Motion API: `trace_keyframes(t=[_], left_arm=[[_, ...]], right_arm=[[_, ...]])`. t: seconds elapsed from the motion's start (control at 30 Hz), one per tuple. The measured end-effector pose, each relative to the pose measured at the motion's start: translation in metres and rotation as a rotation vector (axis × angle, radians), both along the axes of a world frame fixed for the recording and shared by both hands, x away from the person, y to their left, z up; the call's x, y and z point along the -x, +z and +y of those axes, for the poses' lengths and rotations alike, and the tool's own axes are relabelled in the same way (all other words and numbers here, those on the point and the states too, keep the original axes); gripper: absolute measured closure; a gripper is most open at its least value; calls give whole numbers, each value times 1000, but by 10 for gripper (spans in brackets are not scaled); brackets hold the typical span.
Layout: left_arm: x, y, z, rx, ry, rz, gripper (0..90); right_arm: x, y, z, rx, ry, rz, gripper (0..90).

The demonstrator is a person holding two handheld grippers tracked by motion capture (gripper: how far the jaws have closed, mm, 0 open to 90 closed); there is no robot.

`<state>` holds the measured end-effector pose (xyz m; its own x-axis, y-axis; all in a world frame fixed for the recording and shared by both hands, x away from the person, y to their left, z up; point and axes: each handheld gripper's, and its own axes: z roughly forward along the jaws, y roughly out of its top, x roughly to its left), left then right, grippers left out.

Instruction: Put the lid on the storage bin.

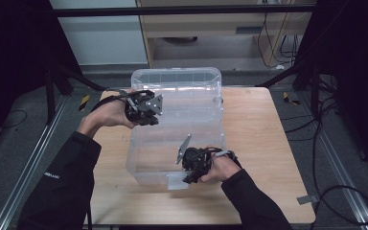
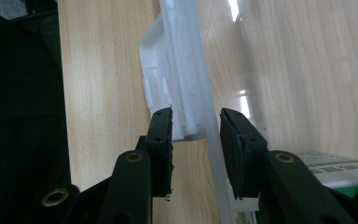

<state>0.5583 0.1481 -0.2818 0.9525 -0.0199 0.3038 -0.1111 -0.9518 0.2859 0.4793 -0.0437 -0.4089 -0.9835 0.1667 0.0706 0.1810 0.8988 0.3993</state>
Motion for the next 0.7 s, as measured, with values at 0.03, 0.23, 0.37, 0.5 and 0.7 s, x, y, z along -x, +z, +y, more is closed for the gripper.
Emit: trace_keyframes(t=[0.03, 0.23, 0.37, 0.5, 0.7], left_arm=[[2, 0, 0, 5, -4, -3, 890], [10, -2, 3, 15, 2, 5, 891], [14, -4, 4, 27, 6, 14, 892], [20, -5, 2, 16, 4, 3, 892], [28, -8, 6, 29, 3, 14, 891]], right_arm=[[0, 0, 0, 0, 2, 1, 653], [1, 1, 0, 9, 1, -7, 652], [2, 0, 0, 4, 1, -14, 651], [2, 0, 0, 1, 0, -12, 651], [3, 0, -1, -8, 1, -22, 650]])
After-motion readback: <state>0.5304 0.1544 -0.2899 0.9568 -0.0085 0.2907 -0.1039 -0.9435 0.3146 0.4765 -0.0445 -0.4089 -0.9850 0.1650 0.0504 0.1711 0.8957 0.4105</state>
